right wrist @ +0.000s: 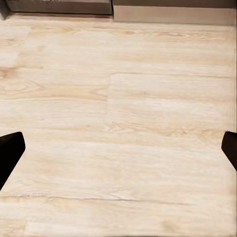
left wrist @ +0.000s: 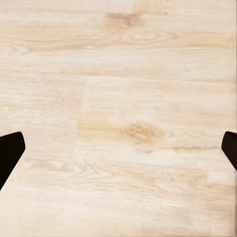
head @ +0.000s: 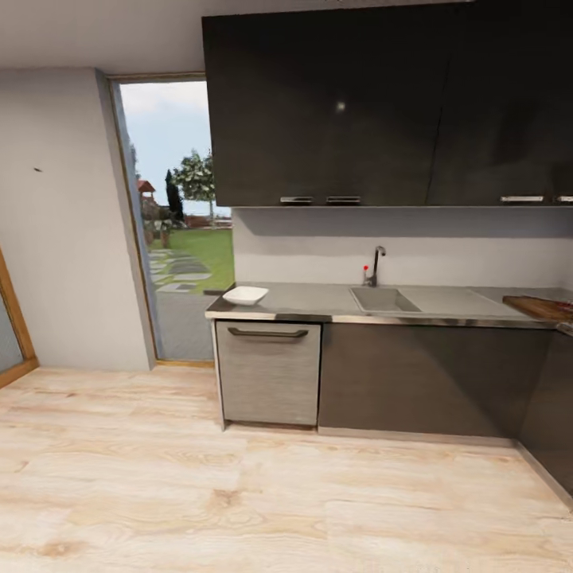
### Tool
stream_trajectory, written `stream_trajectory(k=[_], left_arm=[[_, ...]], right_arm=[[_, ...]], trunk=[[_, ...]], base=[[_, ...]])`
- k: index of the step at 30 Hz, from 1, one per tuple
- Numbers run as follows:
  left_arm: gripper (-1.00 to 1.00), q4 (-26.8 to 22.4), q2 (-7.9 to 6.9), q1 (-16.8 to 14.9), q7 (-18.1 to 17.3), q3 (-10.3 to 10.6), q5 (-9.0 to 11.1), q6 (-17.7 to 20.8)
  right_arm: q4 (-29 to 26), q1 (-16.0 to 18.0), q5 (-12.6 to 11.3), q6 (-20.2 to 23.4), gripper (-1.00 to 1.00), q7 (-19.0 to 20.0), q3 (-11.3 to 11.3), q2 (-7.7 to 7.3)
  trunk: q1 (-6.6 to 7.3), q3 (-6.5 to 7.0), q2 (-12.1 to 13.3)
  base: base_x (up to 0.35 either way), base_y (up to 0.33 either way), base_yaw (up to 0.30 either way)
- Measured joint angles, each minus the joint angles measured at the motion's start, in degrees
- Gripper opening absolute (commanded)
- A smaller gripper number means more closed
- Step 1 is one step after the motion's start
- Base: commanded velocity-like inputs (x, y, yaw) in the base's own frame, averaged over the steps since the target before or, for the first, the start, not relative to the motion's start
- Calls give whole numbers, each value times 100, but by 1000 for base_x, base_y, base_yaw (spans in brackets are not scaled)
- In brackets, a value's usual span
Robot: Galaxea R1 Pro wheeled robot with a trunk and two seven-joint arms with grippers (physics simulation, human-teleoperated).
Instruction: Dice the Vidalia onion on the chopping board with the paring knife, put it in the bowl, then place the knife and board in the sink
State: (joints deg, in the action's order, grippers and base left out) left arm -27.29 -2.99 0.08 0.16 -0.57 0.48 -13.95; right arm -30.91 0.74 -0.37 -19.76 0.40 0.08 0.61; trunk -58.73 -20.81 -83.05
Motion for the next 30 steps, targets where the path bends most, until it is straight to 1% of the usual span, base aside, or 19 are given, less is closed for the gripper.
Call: stream_trajectory(k=[30], left_arm=[[100, 37, 0, 0, -2, 0, -1, 0]], right_arm=[[32, 0, 4, 8, 100, 0, 0, 9]], trunk=[[0, 76, 0]], base=[[0, 0, -267]])
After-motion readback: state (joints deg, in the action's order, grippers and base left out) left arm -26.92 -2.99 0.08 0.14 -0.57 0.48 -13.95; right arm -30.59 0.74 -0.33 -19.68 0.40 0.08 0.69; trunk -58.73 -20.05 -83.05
